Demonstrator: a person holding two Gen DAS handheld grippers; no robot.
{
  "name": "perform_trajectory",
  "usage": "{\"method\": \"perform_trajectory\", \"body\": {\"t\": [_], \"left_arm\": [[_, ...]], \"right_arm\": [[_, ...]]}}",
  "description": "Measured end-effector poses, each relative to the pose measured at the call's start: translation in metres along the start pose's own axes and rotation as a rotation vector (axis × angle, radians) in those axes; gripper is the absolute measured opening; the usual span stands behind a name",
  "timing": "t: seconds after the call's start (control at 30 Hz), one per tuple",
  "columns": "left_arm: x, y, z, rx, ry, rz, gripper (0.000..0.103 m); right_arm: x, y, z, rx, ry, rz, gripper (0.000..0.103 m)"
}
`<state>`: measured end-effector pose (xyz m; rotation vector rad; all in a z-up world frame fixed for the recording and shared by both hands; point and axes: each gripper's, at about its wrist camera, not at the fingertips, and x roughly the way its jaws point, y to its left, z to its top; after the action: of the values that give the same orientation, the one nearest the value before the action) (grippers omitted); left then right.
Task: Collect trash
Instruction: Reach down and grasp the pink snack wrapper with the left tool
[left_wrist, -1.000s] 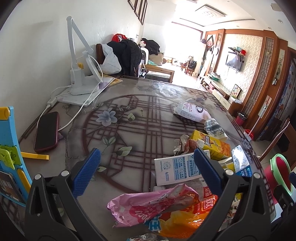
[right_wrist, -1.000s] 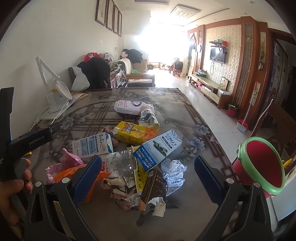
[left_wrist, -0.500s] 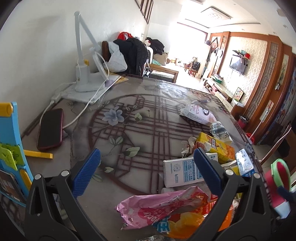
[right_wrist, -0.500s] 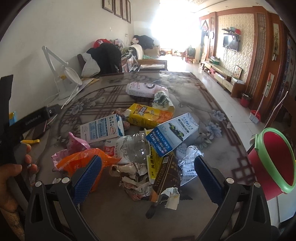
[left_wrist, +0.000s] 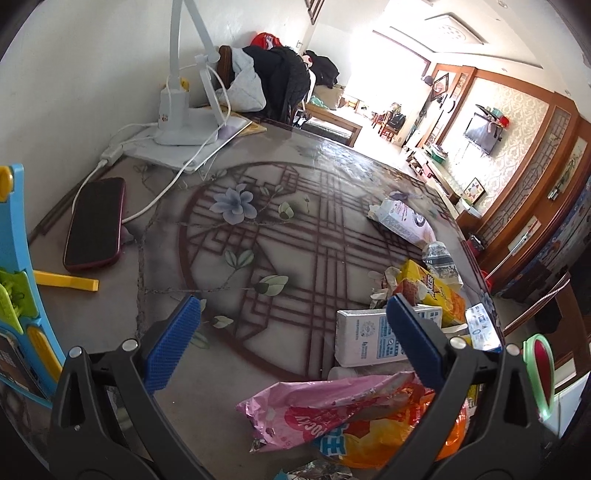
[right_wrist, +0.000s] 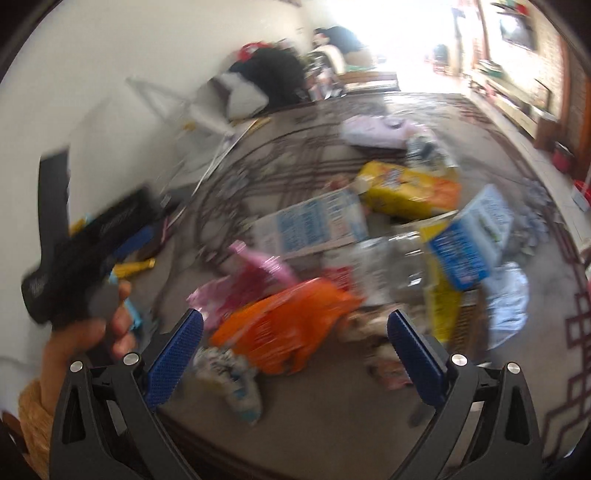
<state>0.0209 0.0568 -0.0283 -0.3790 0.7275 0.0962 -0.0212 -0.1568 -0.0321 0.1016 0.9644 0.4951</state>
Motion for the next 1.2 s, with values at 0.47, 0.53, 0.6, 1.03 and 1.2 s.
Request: {"method": "perform_trajectory", "body": {"t": [0.47, 0.53, 0.6, 1.03, 1.2], "left_arm": [[0.004, 0.003, -0.001, 0.031, 0.036, -0.05, 0.087], [0.006, -0.007, -0.003, 0.079, 0.057, -0.069, 0.083], [0.009, -0.019, -0.008, 0.138, 0.094, -0.091, 0.082], [0.021, -0.051, -0.036, 0.352, 0.26, -0.169, 0.066], [0.004, -0.055, -0.042, 0.479, 0.266, -0.185, 0.083]], "right_arm": [[-0.001, -0.011, 0.007, 0.072, -0.08, 0.058, 0.027], [-0.025, -0.025, 0.008, 0.092, -0.136, 0.06, 0.027], [-0.044, -0.038, 0.009, 0.11, -0.18, 0.046, 0.027], [-0.08, -0.077, 0.002, 0.17, -0.236, 0.008, 0.029], [-0.08, -0.077, -0.001, 0.161, -0.244, -0.008, 0.03]]}}
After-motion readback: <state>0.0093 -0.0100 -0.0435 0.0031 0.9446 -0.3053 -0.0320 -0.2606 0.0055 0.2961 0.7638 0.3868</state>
